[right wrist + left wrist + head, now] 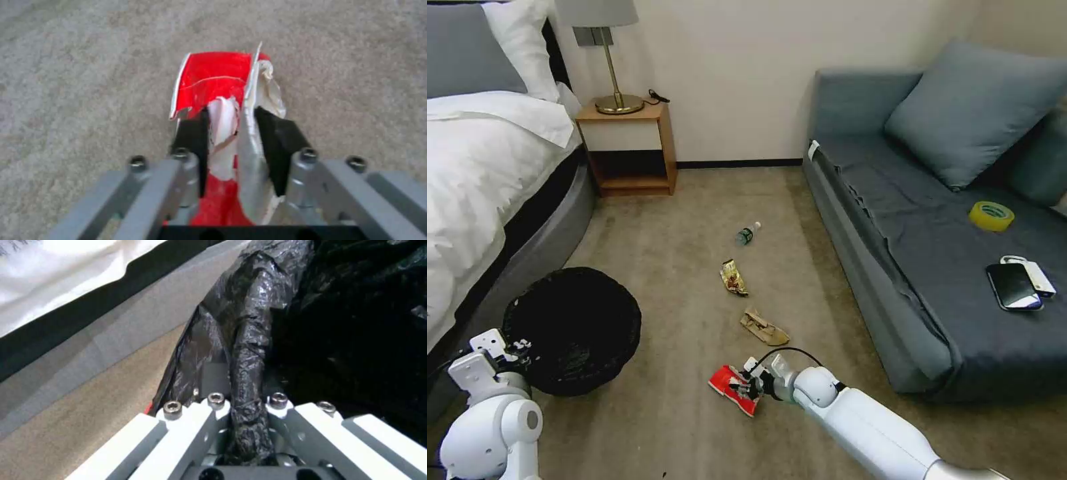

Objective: Pick up the trash bin, then pick up the garbage on the floor and place it into the trash bin.

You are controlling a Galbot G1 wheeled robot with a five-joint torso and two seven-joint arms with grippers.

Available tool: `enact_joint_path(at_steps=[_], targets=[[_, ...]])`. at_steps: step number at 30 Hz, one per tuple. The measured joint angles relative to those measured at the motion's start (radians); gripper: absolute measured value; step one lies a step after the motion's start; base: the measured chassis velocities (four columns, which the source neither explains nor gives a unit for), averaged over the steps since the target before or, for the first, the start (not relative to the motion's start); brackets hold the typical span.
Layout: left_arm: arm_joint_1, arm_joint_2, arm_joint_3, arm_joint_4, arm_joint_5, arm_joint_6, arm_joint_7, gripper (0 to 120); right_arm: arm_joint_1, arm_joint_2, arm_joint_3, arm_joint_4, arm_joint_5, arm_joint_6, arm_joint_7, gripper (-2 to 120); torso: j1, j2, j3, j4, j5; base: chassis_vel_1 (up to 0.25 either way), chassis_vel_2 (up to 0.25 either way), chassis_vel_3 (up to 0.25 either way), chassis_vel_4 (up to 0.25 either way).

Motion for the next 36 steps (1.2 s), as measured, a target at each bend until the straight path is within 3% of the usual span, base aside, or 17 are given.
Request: enact_joint_path(at_steps=[8, 11, 17, 19, 23, 27, 31, 32, 35, 36], targets=[[0.0, -0.002, 0.002, 0.004, 0.004, -0.003, 0.001, 2, -0.01, -0.02, 0.001, 0.008, 0.006, 0.023, 0.005, 0, 0.0, 0.0, 0.0, 0.0, 0.0001, 0.0, 0.0, 0.0, 0.0], [0.001, -0.002, 0.004, 0.004, 0.004, -0.003, 0.002, 2, -0.015, -0.046, 0.006, 0.041, 0.027, 0.034, 0.016, 0, 0.0, 0.0, 0.0, 0.0, 0.0004, 0.0, 0.0, 0.0, 0.0], [0.005, 0.001, 0.009, 0.004, 0.004, -0.004, 0.002, 2, 0.001, -0.158, 0.042, 0.23, 0.155, 0.031, 0.076, 0, 0.0, 0.0, 0.0, -0.0003, 0.0004, 0.0, 0.0, 0.0, 0.0], [0.009, 0.002, 0.015, 0.006, 0.005, -0.005, 0.003, 2, 0.029, -0.205, 0.056, 0.351, 0.235, 0.005, 0.122, 0, 0.0, 0.0, 0.0, -0.0002, -0.0003, 0.0, 0.0, 0.0, 0.0], [0.008, 0.0, 0.024, 0.01, 0.01, -0.006, 0.005, 2, 0.083, -0.232, 0.059, 0.545, 0.375, -0.04, 0.214, 0, 0.0, 0.0, 0.0, -0.0001, -0.0001, 0.0, 0.0, 0.0, 0.0], [0.006, 0.0, 0.036, 0.015, 0.015, -0.006, 0.007, 2, 0.138, -0.212, 0.029, 0.66, 0.481, -0.072, 0.304, 0, 0.0, 0.0, 0.0, -0.0001, -0.0001, 0.0, 0.0, 0.0, 0.0], [0.002, -0.002, 0.052, 0.018, 0.017, -0.003, 0.01, 2, 0.231, -0.111, -0.114, 0.71, 0.569, -0.088, 0.435, 0, 0.0, 0.0, 0.0, -0.0002, -0.0002, 0.0, 0.0, 0.0, 0.0], [0.002, -0.002, 0.052, 0.018, 0.017, -0.003, 0.01, 2, 0.231, -0.111, -0.114, 0.71, 0.569, -0.088, 0.435, 0, 0.0, 0.0, 0.0, -0.0002, -0.0002, 0.0, 0.0, 0.0, 0.0], [0.002, -0.005, 0.061, 0.021, 0.018, -0.001, 0.012, 2, 0.304, 0.011, -0.253, 0.678, 0.603, -0.074, 0.514, 0, 0.0, 0.0, 0.0, 0.0005, -0.0001, 0.0, 0.0, 0.0, 0.0], [0.002, -0.005, 0.061, 0.021, 0.018, -0.001, 0.012, 2, 0.304, 0.011, -0.253, 0.678, 0.603, -0.074, 0.514, 0, 0.0, 0.0, 0.0, 0.0005, -0.0001, 0.0, 0.0, 0.0, 0.0]])
